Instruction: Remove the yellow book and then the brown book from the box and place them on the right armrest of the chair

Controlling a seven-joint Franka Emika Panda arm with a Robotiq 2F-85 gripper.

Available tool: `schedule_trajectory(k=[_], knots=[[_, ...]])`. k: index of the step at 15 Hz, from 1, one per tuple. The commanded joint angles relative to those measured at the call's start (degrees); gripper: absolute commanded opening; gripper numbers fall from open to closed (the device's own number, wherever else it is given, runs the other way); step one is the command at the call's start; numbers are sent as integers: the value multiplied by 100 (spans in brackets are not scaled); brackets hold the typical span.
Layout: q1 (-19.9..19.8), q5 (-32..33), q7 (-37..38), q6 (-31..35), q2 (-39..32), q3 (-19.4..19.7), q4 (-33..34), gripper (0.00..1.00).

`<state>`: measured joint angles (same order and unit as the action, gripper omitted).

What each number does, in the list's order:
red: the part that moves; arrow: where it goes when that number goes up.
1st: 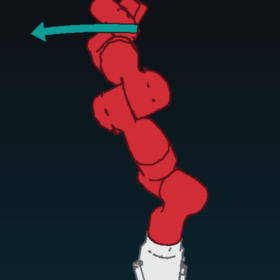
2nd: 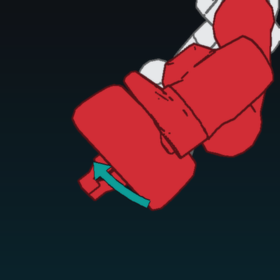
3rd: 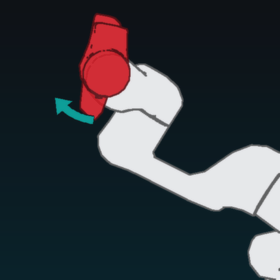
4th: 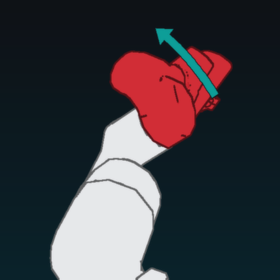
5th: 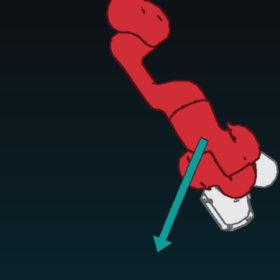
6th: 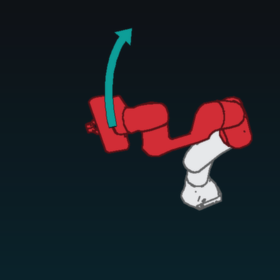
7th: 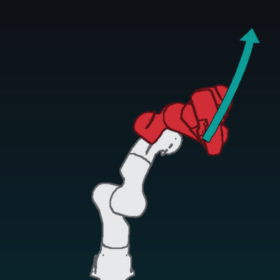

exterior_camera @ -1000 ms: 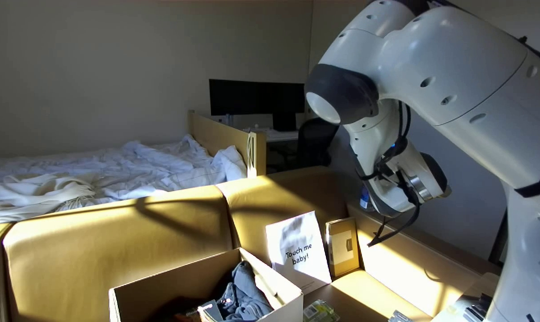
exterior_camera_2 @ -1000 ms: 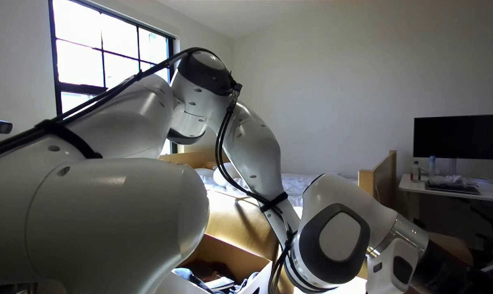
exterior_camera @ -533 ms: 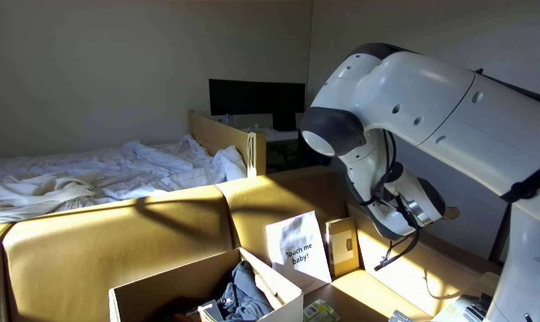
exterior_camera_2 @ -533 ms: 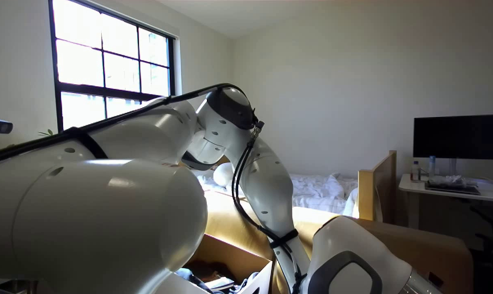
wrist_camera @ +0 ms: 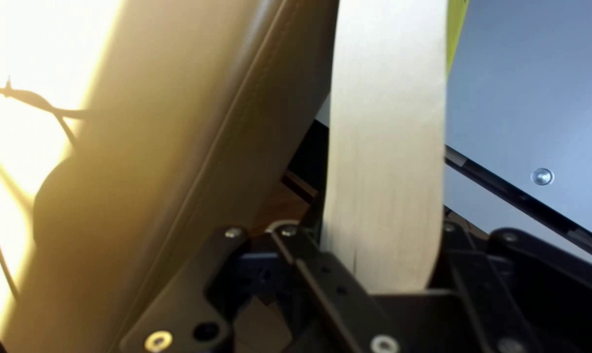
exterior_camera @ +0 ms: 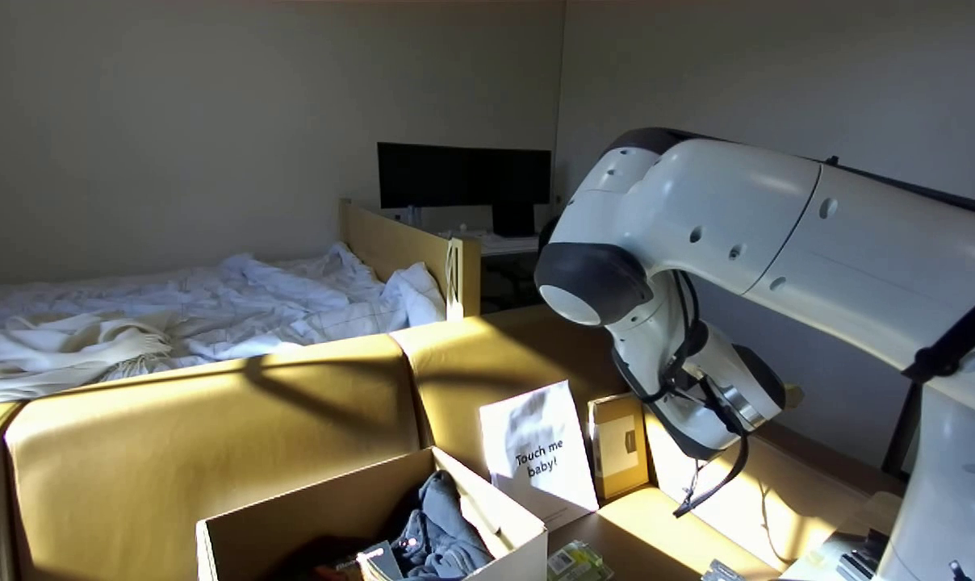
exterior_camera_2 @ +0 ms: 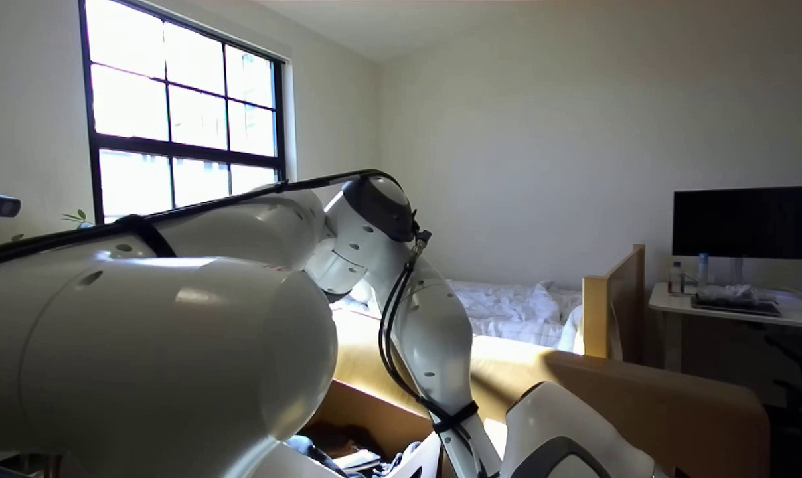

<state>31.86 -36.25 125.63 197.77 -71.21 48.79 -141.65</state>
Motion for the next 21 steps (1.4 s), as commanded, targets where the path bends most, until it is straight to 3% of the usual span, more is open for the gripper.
schedule_trajectory(k=[1, 3, 4, 11, 16, 17, 21], knots=[[103, 20, 81, 55, -544, -128, 18, 12], [67, 64, 43, 44, -624, -189, 41, 12], [95, 87, 41, 21, -645, -199, 46, 55], [267, 270, 17, 19, -654, -288, 2, 98], [551, 723, -111, 14, -234, -265, -239, 100], [767, 865, -158, 14, -109, -226, -460, 100], [1368, 2064, -579, 10, 1244, 213, -1245, 100]])
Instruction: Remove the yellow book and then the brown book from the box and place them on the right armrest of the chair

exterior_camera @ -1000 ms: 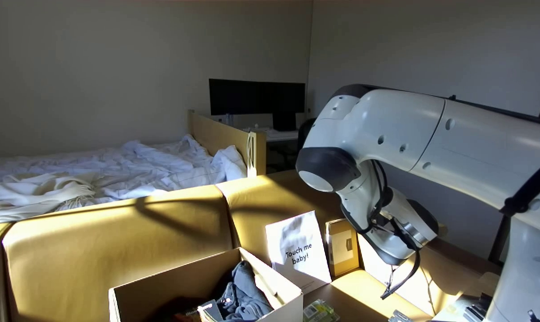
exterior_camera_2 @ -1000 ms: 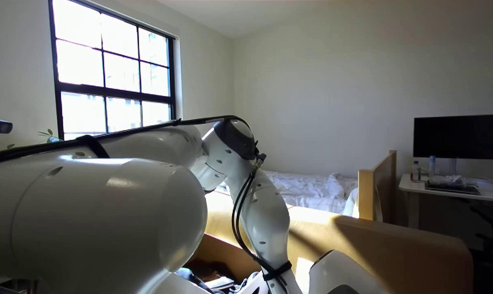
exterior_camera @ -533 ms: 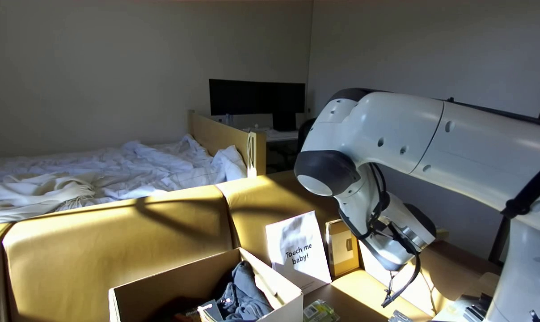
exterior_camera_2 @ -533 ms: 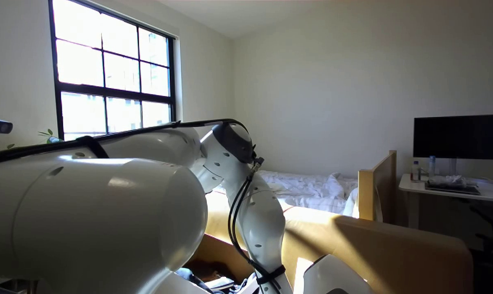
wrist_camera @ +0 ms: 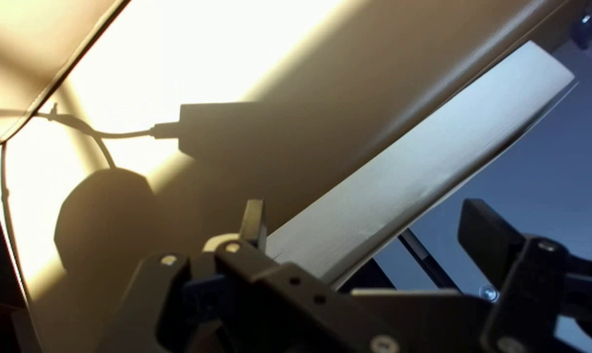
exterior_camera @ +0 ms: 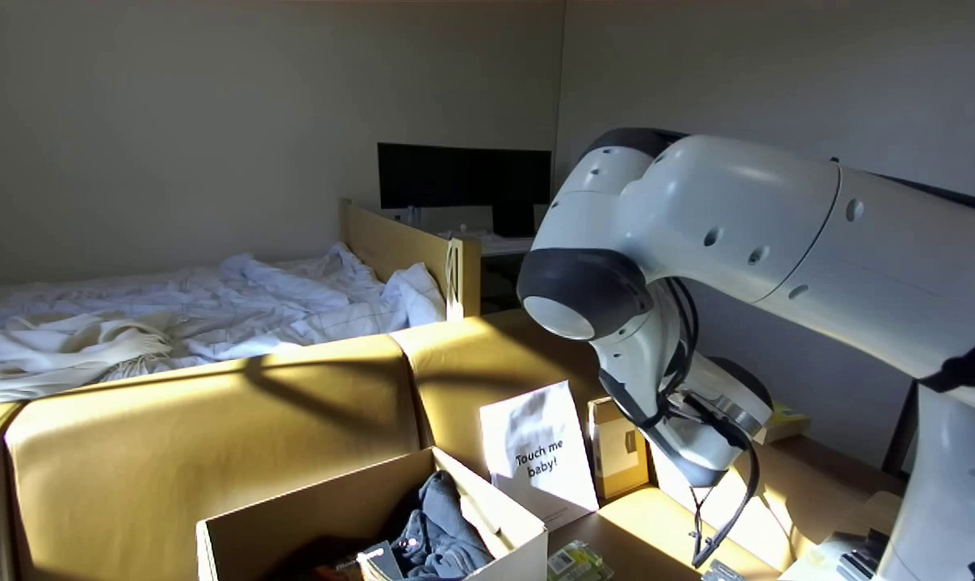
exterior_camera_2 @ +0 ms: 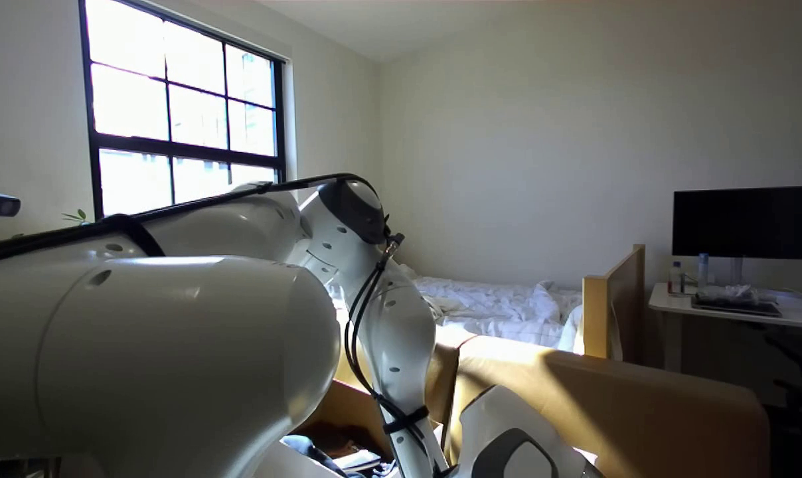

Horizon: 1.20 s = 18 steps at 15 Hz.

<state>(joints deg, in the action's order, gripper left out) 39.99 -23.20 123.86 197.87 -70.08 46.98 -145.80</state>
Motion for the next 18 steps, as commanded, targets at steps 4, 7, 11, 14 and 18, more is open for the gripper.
schedule_trajectory(k=[4, 7, 11, 14, 18], knots=[[1082, 2307, -889, -3, 2282, 1419, -1265, 100], [1373, 3486, -1802, -85, 3124, 2577, -1366, 100], [977, 5320, -2941, -360, 4211, 3761, -736, 100], [1017, 3999, -3693, -256, 4031, 3490, -858, 100], [831, 4219, -4158, -378, 4816, 3191, -869, 100]])
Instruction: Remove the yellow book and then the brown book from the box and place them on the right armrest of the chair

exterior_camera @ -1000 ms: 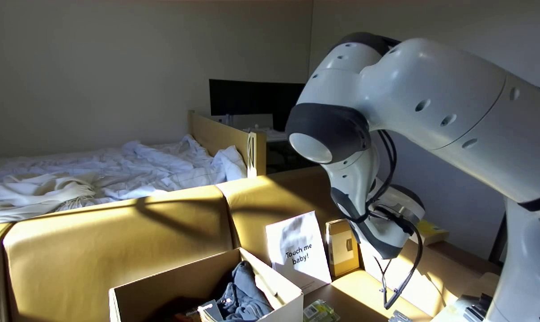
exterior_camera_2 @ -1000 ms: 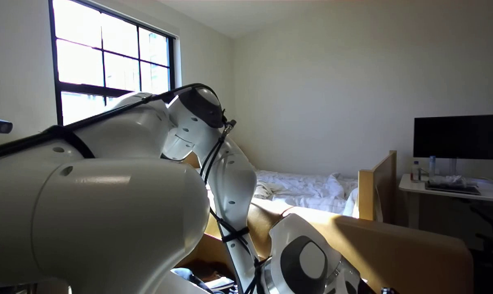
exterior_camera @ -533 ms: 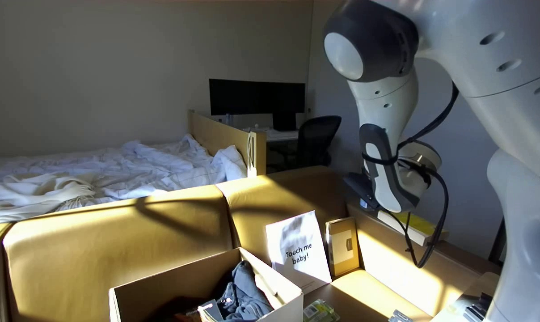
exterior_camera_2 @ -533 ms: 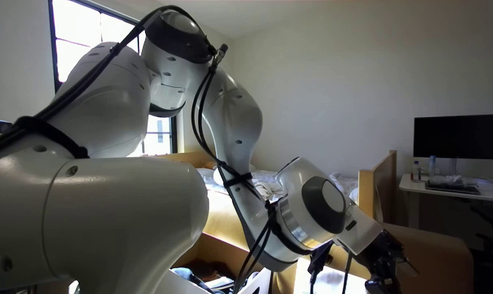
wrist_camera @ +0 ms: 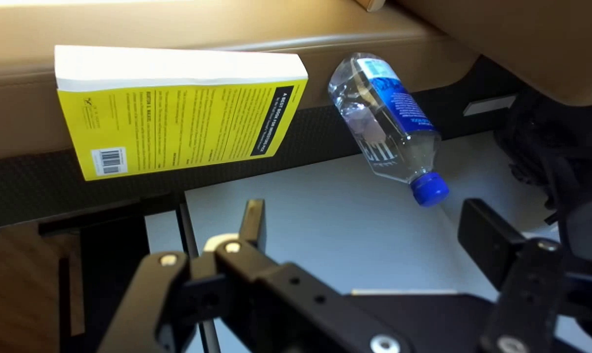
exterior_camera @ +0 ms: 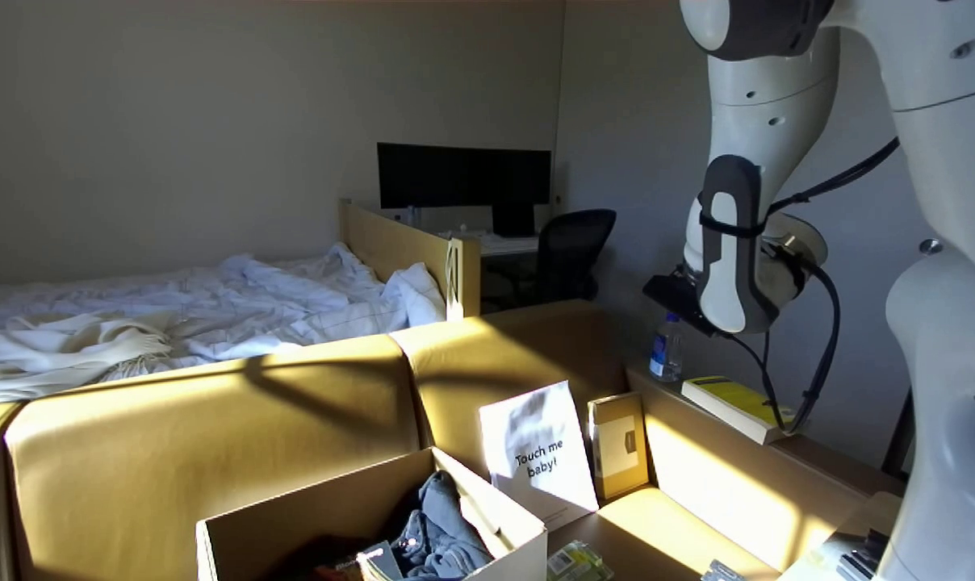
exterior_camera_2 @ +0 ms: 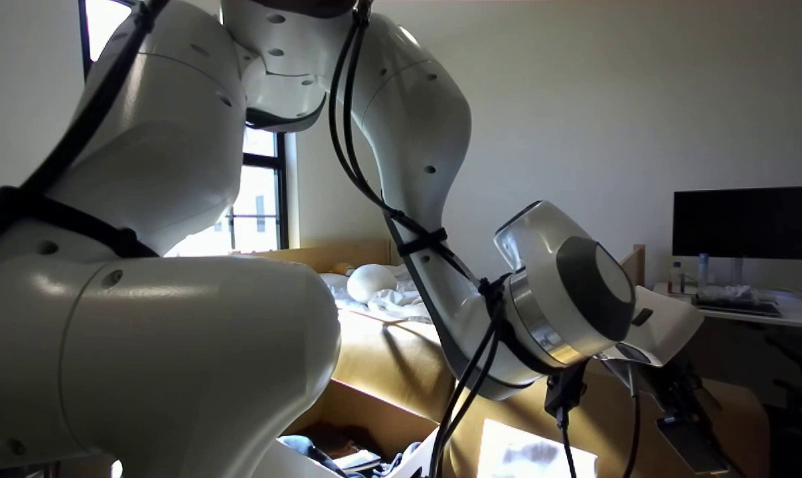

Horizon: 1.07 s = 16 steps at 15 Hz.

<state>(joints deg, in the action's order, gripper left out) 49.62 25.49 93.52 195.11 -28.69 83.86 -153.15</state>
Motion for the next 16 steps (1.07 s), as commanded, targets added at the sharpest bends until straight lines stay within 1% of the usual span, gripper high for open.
schedule_trajectory(k=[1, 2, 3, 4, 5, 6, 12, 14, 15, 16], knots=[[71, -1244, -1528, 103, 766, -764, -300, 100], [205, -1613, -1730, 194, 829, -1005, -398, 100], [518, -975, -997, 333, 750, -922, -472, 100], [740, -1114, -1059, 467, 813, -1102, -580, 100], [1076, -1156, -1020, 621, 790, -1177, -689, 100], [1742, -1293, -1167, 317, 999, -947, -569, 100], [4366, -1364, -1192, 308, 1333, -779, -517, 100], [5200, -1325, -1205, 308, 1452, -736, -488, 100], [5555, -1283, -1218, 308, 1524, -725, -459, 100], [5744, -1124, -1359, 307, 1723, -648, -427, 100]])
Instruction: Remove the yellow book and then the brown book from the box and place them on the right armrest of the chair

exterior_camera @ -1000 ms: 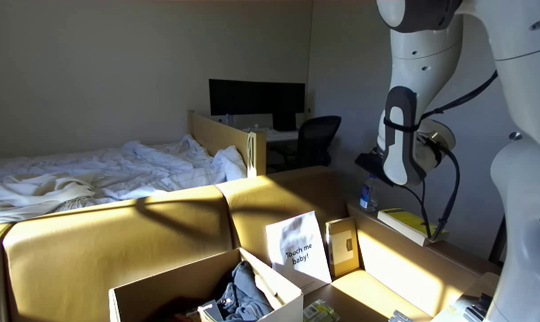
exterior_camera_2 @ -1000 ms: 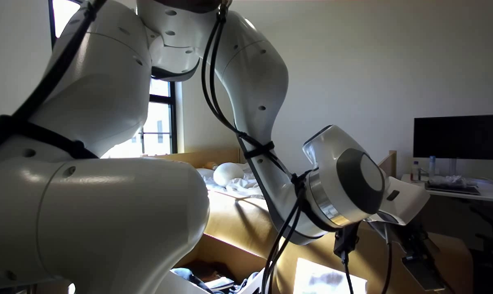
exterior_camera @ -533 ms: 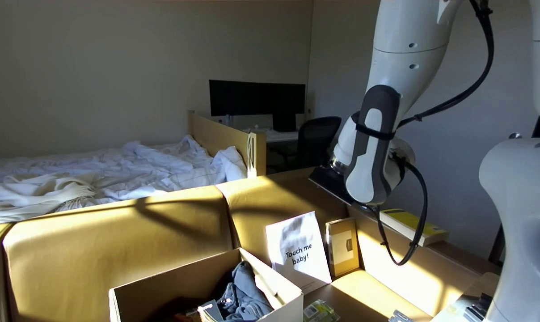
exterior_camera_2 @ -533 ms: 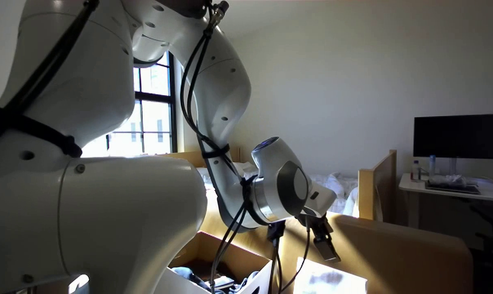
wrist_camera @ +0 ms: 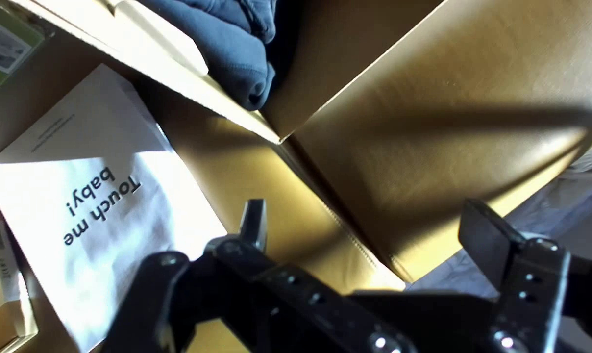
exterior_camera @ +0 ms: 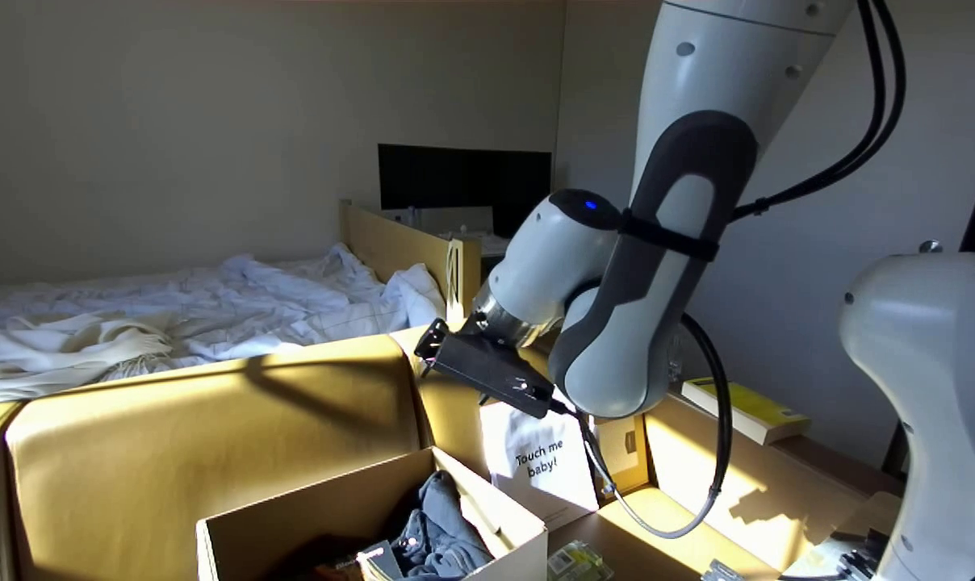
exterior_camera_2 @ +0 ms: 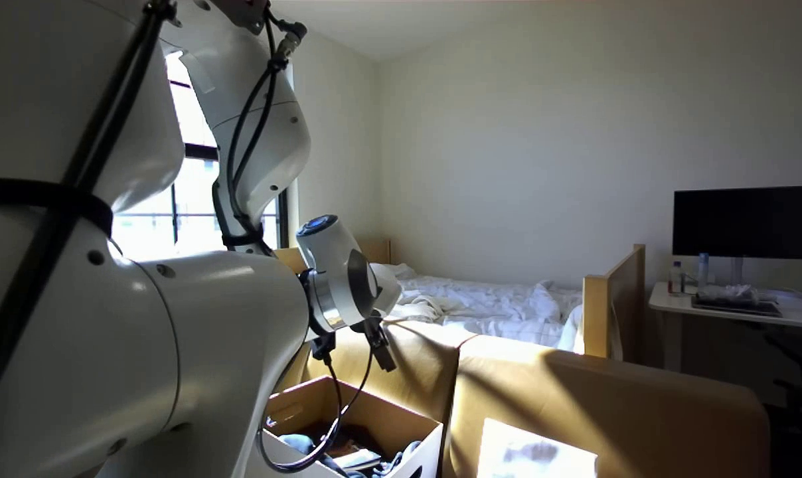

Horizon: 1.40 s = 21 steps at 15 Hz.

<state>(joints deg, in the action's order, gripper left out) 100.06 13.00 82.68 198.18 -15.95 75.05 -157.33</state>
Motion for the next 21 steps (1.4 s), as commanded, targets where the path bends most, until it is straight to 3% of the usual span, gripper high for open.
schedule_trajectory(k=[1, 2, 4, 7, 8, 10, 11, 13, 14, 15, 16, 17, 18, 19, 21], knots=[[808, 306, -369, -1, 669, 243, 7, 100], [622, 67, -15, 0, 147, 51, 50, 100], [841, 138, -50, -1, 315, 89, 81, 100], [816, 206, -152, -2, 468, 178, 80, 100], [649, 486, -245, -545, 906, 30, -3, 100], [3, 1070, -440, -442, 1441, -537, -194, 100], [-554, 397, -1298, -434, 1699, -1268, -311, 100], [-1350, 435, -1815, -660, 2192, -2043, -462, 100], [-1192, 1714, -948, -1056, 2349, -1665, -189, 100], [-1066, 2020, -968, -1273, 2630, -1529, -195, 100], [-511, 2298, -983, -1583, 2963, -1002, -150, 100], [-123, 1893, -1824, -1489, 3281, -455, -550, 100], [307, 1727, -2138, -1949, 3616, 9, -447, 100], [-264, 1897, -1402, -1478, 2773, -696, -205, 100], [221, 1883, -1790, -1820, 3270, -82, -292, 100]])
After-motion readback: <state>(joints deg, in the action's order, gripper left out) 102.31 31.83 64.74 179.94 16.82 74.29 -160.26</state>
